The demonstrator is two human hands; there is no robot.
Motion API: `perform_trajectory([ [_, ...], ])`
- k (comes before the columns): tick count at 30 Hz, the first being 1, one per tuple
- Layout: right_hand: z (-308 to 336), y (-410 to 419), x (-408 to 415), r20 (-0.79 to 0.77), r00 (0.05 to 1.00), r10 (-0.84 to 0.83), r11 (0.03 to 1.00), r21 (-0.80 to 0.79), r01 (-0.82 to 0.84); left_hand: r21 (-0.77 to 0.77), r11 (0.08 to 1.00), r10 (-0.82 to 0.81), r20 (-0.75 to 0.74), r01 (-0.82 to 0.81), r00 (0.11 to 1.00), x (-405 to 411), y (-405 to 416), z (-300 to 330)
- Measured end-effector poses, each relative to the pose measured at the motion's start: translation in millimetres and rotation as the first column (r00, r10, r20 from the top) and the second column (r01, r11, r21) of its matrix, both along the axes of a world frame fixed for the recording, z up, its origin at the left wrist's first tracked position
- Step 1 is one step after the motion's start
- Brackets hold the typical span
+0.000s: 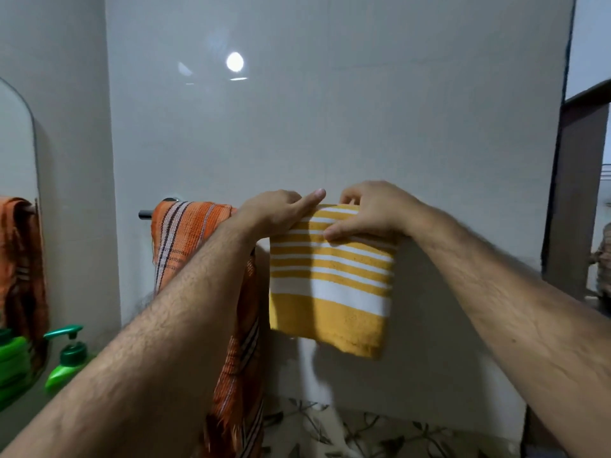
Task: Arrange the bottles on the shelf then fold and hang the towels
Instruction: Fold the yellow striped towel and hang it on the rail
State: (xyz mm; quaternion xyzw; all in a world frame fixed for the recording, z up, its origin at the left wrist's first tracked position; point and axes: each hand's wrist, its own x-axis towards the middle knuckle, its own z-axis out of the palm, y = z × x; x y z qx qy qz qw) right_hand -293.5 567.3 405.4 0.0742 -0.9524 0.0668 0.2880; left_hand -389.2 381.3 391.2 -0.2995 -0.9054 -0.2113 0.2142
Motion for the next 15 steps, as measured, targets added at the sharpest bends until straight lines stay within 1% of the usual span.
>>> perform_trajectory([
  [1, -9, 0, 3, -0.182, 0.983, 0.022, 0.998, 0.068, -0.01, 0.051, 0.999, 0.023, -0.093, -0.018, 0.995, 2, 0, -5],
  [2, -19, 1, 6, -0.349, 0.935, 0.069, 0.992, 0.121, -0.028, 0.146, 0.989, 0.06, -0.242, -0.025, 0.968, 5, 1, -13],
  [3, -32, 4, 7, -0.5, 0.858, 0.118, 0.986, 0.161, -0.042, 0.275, 0.961, 0.127, -0.414, -0.009, 0.901, 9, 2, -25],
  [4, -47, 6, 9, -0.64, 0.756, 0.138, 0.984, 0.174, -0.032, 0.412, 0.911, 0.214, -0.541, 0.034, 0.813, 15, 2, -39],
  [5, -62, 7, 11, -0.755, 0.644, 0.122, 0.99, 0.14, -0.023, 0.539, 0.836, 0.292, -0.59, 0.099, 0.753, 22, 3, -54],
  [6, -78, 9, 13, -0.833, 0.547, 0.08, 0.997, 0.067, -0.044, 0.645, 0.747, 0.325, -0.563, 0.158, 0.76, 29, 6, -69],
  [7, -93, 10, 15, -0.873, 0.487, 0.023, 0.994, -0.035, -0.108, 0.726, 0.664, 0.31, -0.489, 0.182, 0.815, 34, 9, -84],
  [8, -106, 11, 17, -0.876, 0.48, -0.048, 0.964, -0.166, -0.207, 0.786, 0.599, 0.279, -0.386, 0.155, 0.879, 37, 14, -96],
  [9, -117, 10, 18, -0.838, 0.531, -0.125, 0.895, -0.326, -0.304, 0.826, 0.557, 0.254, -0.271, 0.089, 0.928, 38, 19, -106],
  [10, -123, 9, 20, -0.758, 0.628, -0.177, 0.788, -0.492, -0.371, 0.851, 0.524, 0.232, -0.154, 0.01, 0.96, 36, 23, -111],
  [11, -124, 8, 20, -0.638, 0.752, -0.168, 0.652, -0.644, -0.4, 0.866, 0.497, 0.183, -0.048, -0.051, 0.982, 33, 24, -113],
  [12, -122, 8, 19, -0.514, 0.853, -0.091, 0.507, -0.761, -0.405, 0.877, 0.477, 0.083, 0.025, -0.062, 0.996, 29, 23, -111],
  [13, -118, 10, 17, -0.427, 0.903, 0.041, 0.374, -0.832, -0.41, 0.887, 0.461, -0.056, 0.062, -0.029, 0.996, 26, 22, -106],
  [14, -114, 10, 14, -0.377, 0.908, 0.181, 0.274, -0.868, -0.415, 0.893, 0.449, -0.199, 0.081, 0.017, 0.977, 24, 19, -103],
  [15, -109, 9, 12, -0.349, 0.891, 0.289, 0.217, -0.883, -0.416, 0.893, 0.446, -0.307, 0.084, 0.065, 0.948, 22, 15, -100],
])
